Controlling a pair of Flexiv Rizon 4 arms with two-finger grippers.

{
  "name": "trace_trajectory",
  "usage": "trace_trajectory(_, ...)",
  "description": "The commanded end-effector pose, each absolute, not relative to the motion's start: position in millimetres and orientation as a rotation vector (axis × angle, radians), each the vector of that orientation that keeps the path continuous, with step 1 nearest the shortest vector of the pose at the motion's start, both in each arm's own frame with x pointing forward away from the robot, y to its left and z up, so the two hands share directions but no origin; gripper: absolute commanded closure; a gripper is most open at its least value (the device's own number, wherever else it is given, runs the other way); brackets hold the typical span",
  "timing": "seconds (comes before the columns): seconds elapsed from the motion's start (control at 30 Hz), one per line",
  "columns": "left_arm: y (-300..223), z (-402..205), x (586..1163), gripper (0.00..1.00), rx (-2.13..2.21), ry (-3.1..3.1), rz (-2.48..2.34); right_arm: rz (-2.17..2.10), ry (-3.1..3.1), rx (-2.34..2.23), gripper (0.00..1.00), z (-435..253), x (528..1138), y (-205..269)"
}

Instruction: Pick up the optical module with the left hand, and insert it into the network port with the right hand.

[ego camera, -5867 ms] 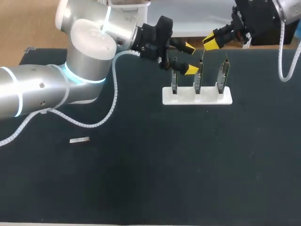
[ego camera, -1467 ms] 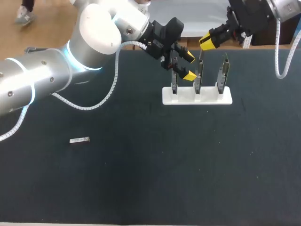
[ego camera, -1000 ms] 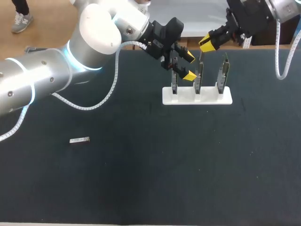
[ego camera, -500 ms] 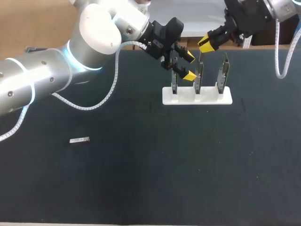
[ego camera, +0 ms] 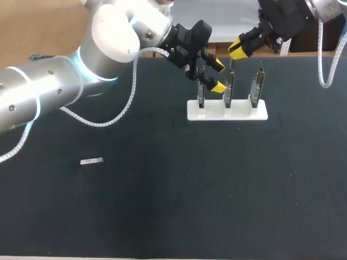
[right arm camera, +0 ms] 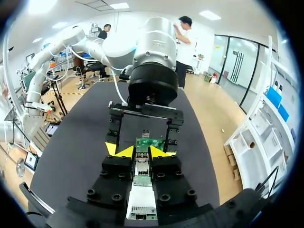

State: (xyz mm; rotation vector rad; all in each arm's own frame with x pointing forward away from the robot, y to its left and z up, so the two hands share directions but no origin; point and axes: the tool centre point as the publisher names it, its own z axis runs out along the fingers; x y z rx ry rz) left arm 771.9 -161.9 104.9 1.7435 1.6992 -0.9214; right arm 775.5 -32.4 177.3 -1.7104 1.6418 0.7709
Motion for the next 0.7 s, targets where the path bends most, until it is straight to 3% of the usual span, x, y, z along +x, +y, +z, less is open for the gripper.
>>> trace_trajectory(0.03, -162.8, 105.3, 774.4, 0.00, 1.750, 1.702, -0.923, 0.766, 1.644, -1.713, 1.00, 177.0, 774.8, -31.7)
trace_trajectory(0.7, -162.8, 105.3, 774.4, 0.00, 1.750, 1.702, -0.923, 0.776, 1.658, -1.726, 1.00, 171.1, 776.8, -31.8)
